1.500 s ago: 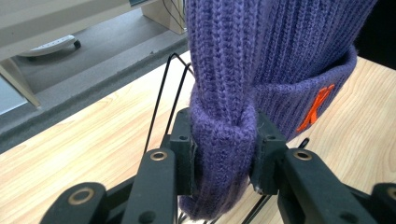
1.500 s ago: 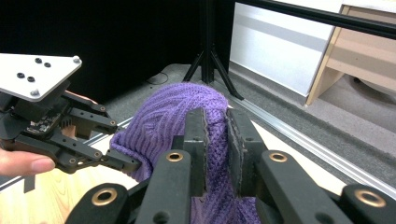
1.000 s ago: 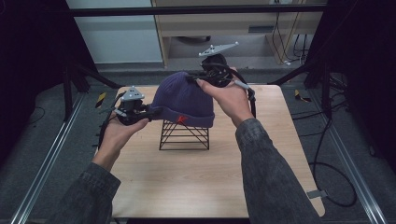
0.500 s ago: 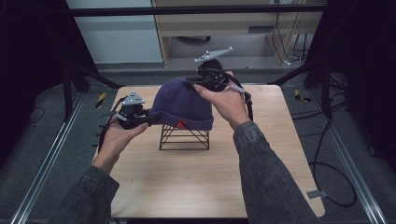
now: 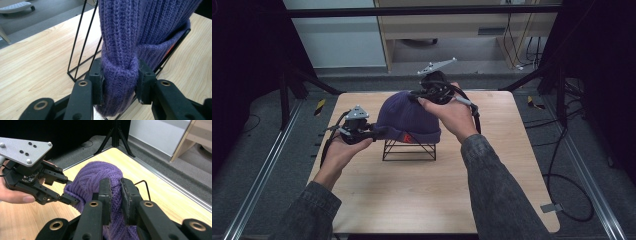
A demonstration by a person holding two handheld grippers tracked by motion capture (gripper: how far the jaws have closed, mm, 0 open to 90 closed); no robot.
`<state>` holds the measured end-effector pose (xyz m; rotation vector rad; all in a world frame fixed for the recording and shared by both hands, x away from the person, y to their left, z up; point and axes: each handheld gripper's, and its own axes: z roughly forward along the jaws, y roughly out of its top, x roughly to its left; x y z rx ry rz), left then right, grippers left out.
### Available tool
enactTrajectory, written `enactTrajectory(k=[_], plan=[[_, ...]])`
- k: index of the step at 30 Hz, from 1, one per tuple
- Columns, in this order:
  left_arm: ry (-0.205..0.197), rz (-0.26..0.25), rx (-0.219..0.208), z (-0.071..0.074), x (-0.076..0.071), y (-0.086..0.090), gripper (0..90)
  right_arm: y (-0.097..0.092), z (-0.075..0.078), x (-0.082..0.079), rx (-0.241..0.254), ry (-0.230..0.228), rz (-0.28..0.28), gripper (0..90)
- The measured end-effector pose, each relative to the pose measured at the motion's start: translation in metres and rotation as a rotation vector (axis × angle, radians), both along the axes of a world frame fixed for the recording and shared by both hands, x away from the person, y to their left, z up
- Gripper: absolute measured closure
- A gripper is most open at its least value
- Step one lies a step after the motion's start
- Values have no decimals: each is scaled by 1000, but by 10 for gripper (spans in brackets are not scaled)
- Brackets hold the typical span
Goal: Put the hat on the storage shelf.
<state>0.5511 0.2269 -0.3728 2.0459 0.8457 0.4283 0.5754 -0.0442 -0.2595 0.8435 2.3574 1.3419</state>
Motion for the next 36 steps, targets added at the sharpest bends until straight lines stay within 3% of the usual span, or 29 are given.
enactTrajectory(k=[18,36], plan=[[26,4,9,-29,-3,0,627,6,-24,-2,-35,40,15,795],[64,10,-18,-50,-5,7,565,22,-40,-5,-46,60,39,797]])
